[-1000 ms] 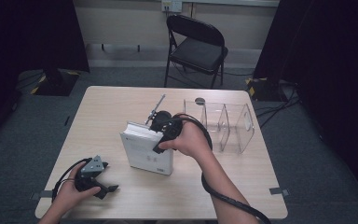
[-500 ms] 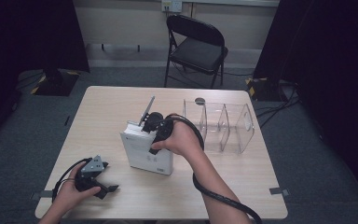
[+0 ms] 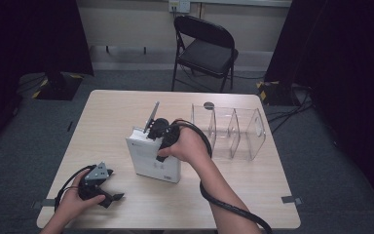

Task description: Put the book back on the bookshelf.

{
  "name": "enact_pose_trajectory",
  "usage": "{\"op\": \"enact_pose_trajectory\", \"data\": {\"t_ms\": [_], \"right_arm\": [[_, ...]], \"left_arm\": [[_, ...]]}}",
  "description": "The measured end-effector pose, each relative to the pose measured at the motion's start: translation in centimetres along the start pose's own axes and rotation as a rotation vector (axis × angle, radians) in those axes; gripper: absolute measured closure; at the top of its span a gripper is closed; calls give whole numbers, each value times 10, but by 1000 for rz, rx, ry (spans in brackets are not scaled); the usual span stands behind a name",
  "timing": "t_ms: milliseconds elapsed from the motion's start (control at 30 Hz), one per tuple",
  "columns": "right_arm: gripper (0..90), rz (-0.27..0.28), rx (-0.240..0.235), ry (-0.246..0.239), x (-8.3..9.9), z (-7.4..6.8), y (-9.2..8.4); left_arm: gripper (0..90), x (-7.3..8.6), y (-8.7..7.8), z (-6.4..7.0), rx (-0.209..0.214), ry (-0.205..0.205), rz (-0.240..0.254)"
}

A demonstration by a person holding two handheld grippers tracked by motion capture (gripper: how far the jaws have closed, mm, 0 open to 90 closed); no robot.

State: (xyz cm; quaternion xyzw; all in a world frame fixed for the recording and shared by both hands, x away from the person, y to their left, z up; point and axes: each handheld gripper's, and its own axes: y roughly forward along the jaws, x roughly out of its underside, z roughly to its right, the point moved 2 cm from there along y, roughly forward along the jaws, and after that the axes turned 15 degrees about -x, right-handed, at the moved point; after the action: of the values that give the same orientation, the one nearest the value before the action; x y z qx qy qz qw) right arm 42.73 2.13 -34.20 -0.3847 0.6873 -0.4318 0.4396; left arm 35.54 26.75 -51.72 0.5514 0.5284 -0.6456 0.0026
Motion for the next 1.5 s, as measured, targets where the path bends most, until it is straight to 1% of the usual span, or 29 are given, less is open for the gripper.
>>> {"op": "enact_pose_trajectory", "data": {"t_ms": [133,300,567,600,633,767,800,967,1033,1133,1167,1200,1267,1333,1400,1467,1500], "right_arm": [[483,-11,-7,-15,-1,-2,0],[501,-17,-4,-29,-1,-3,1],[515,0,8,-19,2,-6,-1],[515,5,6,-5,3,-7,-1],[516,9,5,-6,4,-7,-1],[518,21,-12,18,12,-9,-5],[519,27,-12,14,14,-9,-5],[521,40,-17,35,27,-11,-9],[520,47,-9,32,34,-11,-10],[520,52,-2,48,43,-11,-13],[519,50,-3,45,46,-11,-14],[518,48,-3,51,48,-12,-15],[511,49,-3,45,52,-12,-15],[504,48,5,52,51,-14,-15],[486,42,0,44,51,-14,-14],[445,49,-16,55,49,-13,-14],[396,56,-24,64,48,-12,-14]], "left_arm": [[0,0,0,0,-1,2,-4],[0,0,0,0,-1,2,-3],[0,0,0,-1,2,5,-1],[0,0,0,-1,4,4,1],[0,0,0,-1,4,4,1],[0,0,0,-1,5,5,1],[0,0,0,-1,4,4,2],[0,0,1,0,1,0,6],[0,0,1,0,1,-1,6],[0,-1,1,0,-1,-2,6],[0,-1,1,0,-1,-2,5],[0,-1,1,0,-1,-2,5],[0,-1,1,0,-2,-2,5],[0,-1,1,0,-2,-2,6],[0,-1,1,0,-2,-2,5],[0,-1,1,0,-2,-1,4],[0,-1,1,0,-2,-1,5]]}}
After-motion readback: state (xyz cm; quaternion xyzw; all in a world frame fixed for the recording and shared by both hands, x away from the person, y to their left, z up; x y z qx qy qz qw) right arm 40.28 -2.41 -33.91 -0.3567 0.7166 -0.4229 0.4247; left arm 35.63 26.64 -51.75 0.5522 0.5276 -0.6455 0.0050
